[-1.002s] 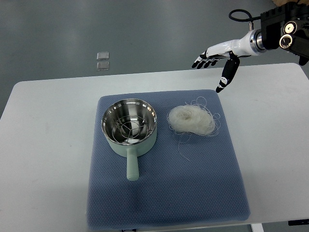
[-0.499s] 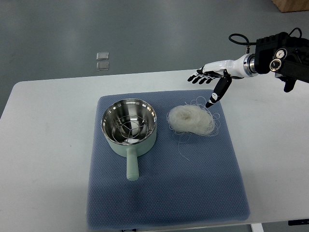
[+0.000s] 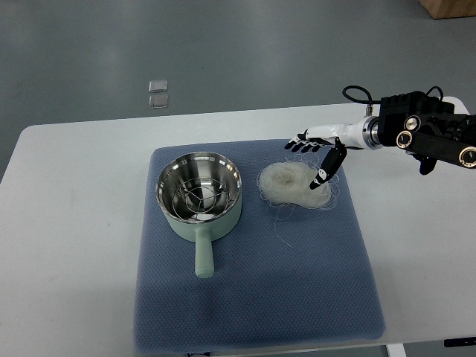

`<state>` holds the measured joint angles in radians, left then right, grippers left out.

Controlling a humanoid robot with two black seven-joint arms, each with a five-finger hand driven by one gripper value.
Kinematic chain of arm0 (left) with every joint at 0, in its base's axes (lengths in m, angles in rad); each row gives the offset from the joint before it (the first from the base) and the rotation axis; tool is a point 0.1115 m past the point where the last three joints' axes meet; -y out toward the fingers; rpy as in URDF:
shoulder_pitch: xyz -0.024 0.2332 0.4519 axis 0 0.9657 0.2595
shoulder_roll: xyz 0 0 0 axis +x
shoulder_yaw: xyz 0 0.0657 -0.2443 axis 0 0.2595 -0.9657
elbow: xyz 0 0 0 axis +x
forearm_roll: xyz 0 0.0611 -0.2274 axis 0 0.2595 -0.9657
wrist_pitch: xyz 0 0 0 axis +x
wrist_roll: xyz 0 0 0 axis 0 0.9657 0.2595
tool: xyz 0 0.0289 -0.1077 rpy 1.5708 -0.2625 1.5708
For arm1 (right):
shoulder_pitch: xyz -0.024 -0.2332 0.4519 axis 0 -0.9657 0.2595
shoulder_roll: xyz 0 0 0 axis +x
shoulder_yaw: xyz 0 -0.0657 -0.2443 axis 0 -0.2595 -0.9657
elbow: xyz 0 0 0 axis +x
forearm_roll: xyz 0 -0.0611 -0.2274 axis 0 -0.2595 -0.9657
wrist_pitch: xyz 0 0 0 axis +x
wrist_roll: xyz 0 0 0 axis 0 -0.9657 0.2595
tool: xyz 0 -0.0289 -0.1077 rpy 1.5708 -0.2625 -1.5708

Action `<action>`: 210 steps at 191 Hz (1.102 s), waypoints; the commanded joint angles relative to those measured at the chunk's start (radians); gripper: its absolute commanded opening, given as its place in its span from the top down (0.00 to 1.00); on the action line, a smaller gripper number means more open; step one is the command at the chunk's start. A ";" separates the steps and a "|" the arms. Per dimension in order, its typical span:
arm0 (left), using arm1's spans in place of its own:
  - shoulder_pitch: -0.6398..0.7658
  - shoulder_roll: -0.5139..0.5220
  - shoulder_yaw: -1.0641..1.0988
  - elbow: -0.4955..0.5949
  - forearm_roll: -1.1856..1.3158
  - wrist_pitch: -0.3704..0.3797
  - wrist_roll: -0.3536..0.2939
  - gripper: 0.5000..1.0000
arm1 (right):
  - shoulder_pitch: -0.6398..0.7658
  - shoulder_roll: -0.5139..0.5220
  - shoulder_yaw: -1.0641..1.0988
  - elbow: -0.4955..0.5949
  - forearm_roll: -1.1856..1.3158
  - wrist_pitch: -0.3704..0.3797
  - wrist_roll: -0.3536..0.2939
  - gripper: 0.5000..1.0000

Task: Put vermicelli into pot with right hand
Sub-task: 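Lower the right hand onto the vermicelli and close fingers around it, then lift the grasped vermicelli up off the mat with the right hand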

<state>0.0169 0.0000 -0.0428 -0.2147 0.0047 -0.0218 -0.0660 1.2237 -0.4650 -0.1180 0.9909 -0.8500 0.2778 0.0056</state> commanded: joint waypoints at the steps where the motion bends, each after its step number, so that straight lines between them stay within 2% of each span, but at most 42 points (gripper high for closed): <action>1: 0.000 0.000 0.000 0.000 0.000 0.000 0.000 0.00 | -0.018 0.006 0.000 -0.003 -0.003 -0.019 0.001 0.15; 64: 0.000 0.000 0.001 -0.003 0.000 0.000 0.000 0.00 | -0.069 0.060 -0.002 -0.043 -0.038 -0.081 0.022 0.17; 85: 0.000 0.000 0.000 -0.003 0.000 0.000 0.000 0.00 | -0.082 0.078 -0.003 -0.061 -0.049 -0.095 0.025 0.20; 117: 0.001 0.000 0.000 -0.002 0.000 -0.001 0.000 0.00 | -0.099 0.085 -0.003 -0.077 -0.069 -0.098 0.040 0.40; 124: 0.001 0.000 0.000 -0.003 0.000 -0.001 0.000 0.00 | -0.104 0.086 -0.003 -0.078 -0.069 -0.106 0.040 0.52; 131: 0.001 0.000 0.000 -0.003 0.000 0.000 0.000 0.00 | -0.104 0.089 -0.005 -0.078 -0.069 -0.112 0.040 0.59; 134: 0.001 0.000 0.000 -0.002 0.000 -0.001 0.000 0.00 | -0.104 0.091 -0.005 -0.078 -0.069 -0.115 0.040 0.66; 136: 0.001 0.000 0.000 -0.002 0.000 -0.001 0.000 0.00 | -0.104 0.091 -0.005 -0.078 -0.069 -0.115 0.040 0.66; 137: 0.001 0.000 0.000 -0.003 0.000 -0.001 0.000 0.00 | -0.105 0.092 -0.005 -0.078 -0.069 -0.115 0.040 0.72; 138: 0.001 0.000 0.000 -0.003 0.000 -0.001 0.000 0.00 | -0.105 0.092 -0.005 -0.078 -0.069 -0.115 0.040 0.72; 139: 0.001 0.000 0.000 -0.002 0.000 -0.001 0.000 0.00 | -0.105 0.092 -0.005 -0.078 -0.069 -0.117 0.040 0.77; 140: 0.001 0.000 0.000 -0.002 0.000 -0.001 0.000 0.00 | -0.105 0.092 -0.005 -0.078 -0.069 -0.117 0.040 0.77; 141: 0.001 0.000 0.000 -0.003 0.000 -0.001 0.000 0.00 | -0.104 0.092 -0.006 -0.078 -0.069 -0.117 0.040 0.83; 142: 0.001 0.000 0.000 -0.003 0.000 -0.001 0.000 0.00 | -0.104 0.092 -0.006 -0.078 -0.069 -0.117 0.040 0.83; 143: 0.001 0.000 0.000 -0.003 0.000 0.000 0.000 0.00 | -0.104 0.092 -0.006 -0.078 -0.069 -0.117 0.040 0.89; 144: 0.001 0.000 0.000 -0.003 0.000 0.000 0.000 0.00 | -0.104 0.092 -0.006 -0.078 -0.069 -0.117 0.040 0.89; 147: 0.001 0.000 0.000 -0.003 0.000 -0.001 0.000 0.00 | -0.104 0.092 -0.006 -0.077 -0.070 -0.117 0.040 0.99; 185: 0.001 0.000 0.000 -0.002 0.000 -0.001 0.000 0.00 | -0.073 0.071 0.001 -0.071 -0.063 -0.106 0.039 1.00; 210: 0.001 0.000 0.000 -0.002 0.000 -0.001 0.000 0.00 | 0.017 0.019 0.004 -0.035 -0.049 -0.072 0.039 1.00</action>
<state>0.0183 0.0000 -0.0430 -0.2162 0.0045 -0.0227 -0.0660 1.1776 -0.4041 -0.1174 0.9279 -0.9083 0.1768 0.0447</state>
